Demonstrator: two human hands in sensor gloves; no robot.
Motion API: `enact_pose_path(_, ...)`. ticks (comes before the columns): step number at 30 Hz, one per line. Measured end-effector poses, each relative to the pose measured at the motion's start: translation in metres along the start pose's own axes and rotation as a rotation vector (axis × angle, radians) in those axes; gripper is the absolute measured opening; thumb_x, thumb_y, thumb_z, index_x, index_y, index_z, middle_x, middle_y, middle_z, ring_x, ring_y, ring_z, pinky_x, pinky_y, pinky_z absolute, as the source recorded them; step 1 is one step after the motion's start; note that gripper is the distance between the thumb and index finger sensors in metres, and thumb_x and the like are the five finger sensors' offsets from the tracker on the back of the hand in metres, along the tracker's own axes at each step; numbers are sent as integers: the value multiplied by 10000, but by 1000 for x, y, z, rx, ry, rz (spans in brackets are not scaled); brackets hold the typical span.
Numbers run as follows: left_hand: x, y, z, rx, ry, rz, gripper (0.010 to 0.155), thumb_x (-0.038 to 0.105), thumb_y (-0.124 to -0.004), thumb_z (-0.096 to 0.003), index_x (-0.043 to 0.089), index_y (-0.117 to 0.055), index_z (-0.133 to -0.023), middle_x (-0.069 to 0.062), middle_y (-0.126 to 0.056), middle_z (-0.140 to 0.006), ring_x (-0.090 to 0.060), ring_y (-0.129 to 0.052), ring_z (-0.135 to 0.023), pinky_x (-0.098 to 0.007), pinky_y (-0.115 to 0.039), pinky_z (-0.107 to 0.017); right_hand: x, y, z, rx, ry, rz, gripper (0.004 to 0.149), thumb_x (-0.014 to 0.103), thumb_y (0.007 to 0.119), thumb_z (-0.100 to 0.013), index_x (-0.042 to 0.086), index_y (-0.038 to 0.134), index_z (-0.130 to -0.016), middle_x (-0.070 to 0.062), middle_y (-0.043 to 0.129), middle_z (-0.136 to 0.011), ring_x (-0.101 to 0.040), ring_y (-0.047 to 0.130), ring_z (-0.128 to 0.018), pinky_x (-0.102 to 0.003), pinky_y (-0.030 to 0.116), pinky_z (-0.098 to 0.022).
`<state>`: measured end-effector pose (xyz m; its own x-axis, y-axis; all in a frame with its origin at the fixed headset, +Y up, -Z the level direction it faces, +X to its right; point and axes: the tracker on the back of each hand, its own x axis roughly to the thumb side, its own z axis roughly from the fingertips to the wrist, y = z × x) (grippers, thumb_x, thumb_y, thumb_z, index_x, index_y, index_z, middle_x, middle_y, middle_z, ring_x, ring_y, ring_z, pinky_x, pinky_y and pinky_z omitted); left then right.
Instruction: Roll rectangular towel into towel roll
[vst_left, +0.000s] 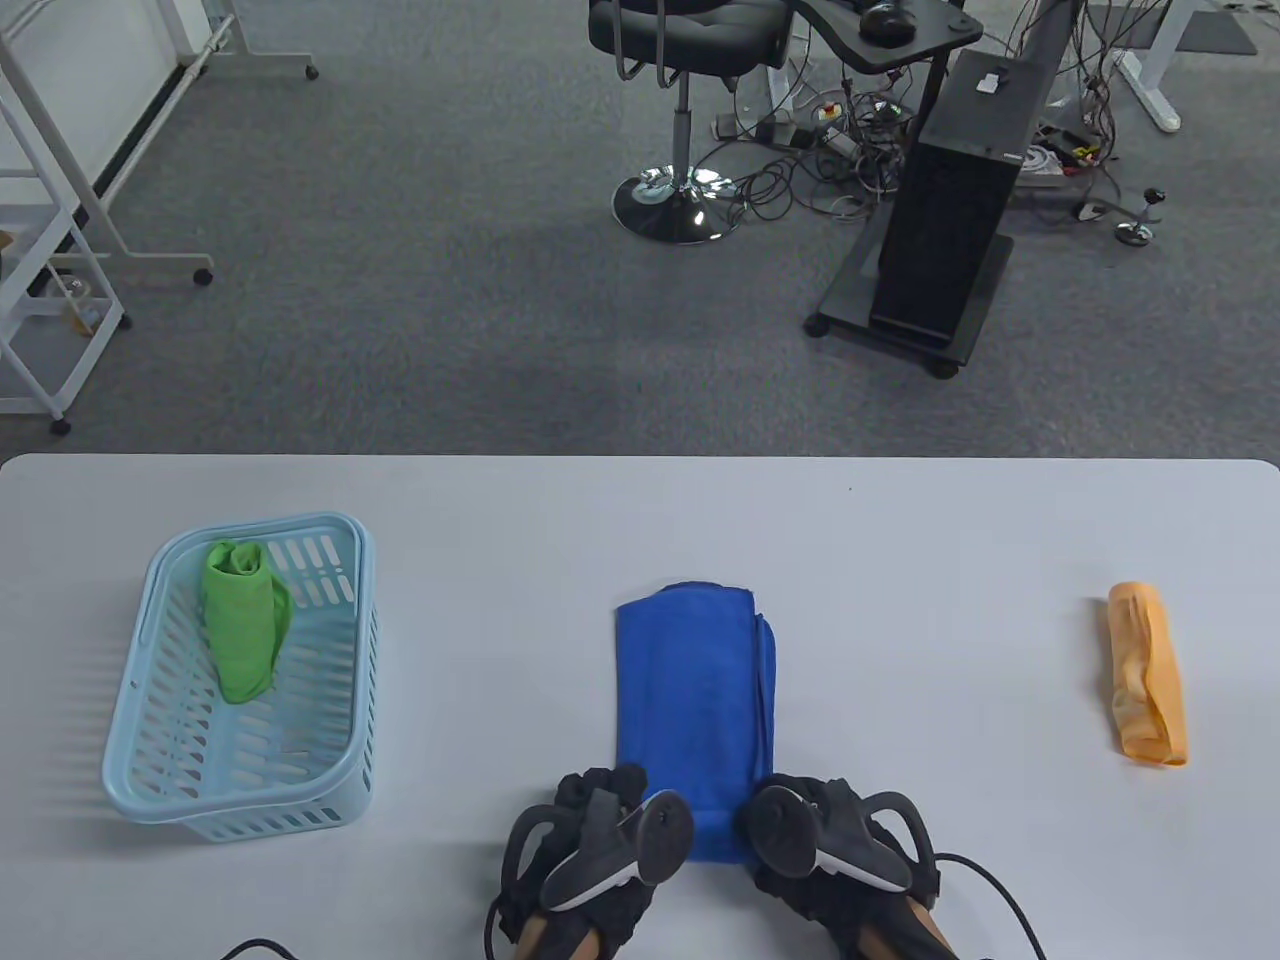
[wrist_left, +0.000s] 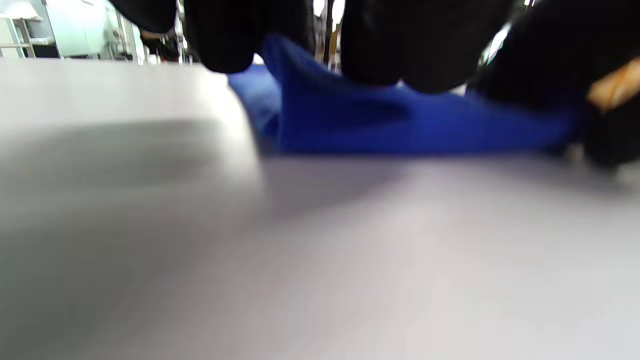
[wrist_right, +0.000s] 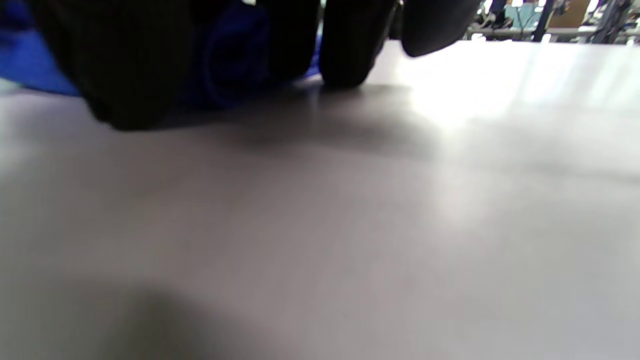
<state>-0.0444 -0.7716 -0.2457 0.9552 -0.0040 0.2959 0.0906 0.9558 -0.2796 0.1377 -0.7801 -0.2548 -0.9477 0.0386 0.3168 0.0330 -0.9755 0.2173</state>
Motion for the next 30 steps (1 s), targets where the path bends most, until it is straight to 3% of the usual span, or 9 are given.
enact_pose_path(4,-3,-7,-2,-21,8,9,736,525,-834,-339,280,-623,-1000,-124,-603,-1063,-411,-593,-969,-650,-462,-703,3,0,-1,-47,22,31,572,371,842,-293,364,678,-841,1,604,-972,-298,669,-920,-577,538,-696)
enact_pose_path(14,-1,-4,-3,120,26,-23,508,402,-816,-371,251,-821,-856,-93,-804,-935,-378,-766,-885,-630,-580,-665,1,-3,-1,-112,-12,-27,474,354,829,-288,314,789,-758,25,662,-926,-291,673,-914,-580,540,-690)
enact_pose_path(20,-5,-1,-1,113,32,31,481,409,-804,-359,281,-890,-815,-63,-910,-806,-344,-847,-826,-624,-609,-655,-4,-8,1,-73,-32,-85,460,363,824,-284,303,838,-740,21,773,-865,-271,797,-848,-574,598,-669)
enact_pose_path(24,-10,1,-2,64,39,100,479,413,-759,-371,259,-916,-796,-77,-916,-785,-371,-778,-873,-637,-552,-674,-8,-11,1,-1,-11,-135,476,385,771,-308,275,813,-769,-15,818,-807,-255,825,-806,-573,615,-658)
enact_pose_path(30,-9,1,-4,46,43,81,477,428,-704,-380,276,-937,-767,-83,-943,-680,-368,-802,-844,-639,-558,-668,-13,-13,-1,20,20,-145,482,432,725,-322,252,833,-756,-25,869,-722,-250,880,-716,-571,635,-644)
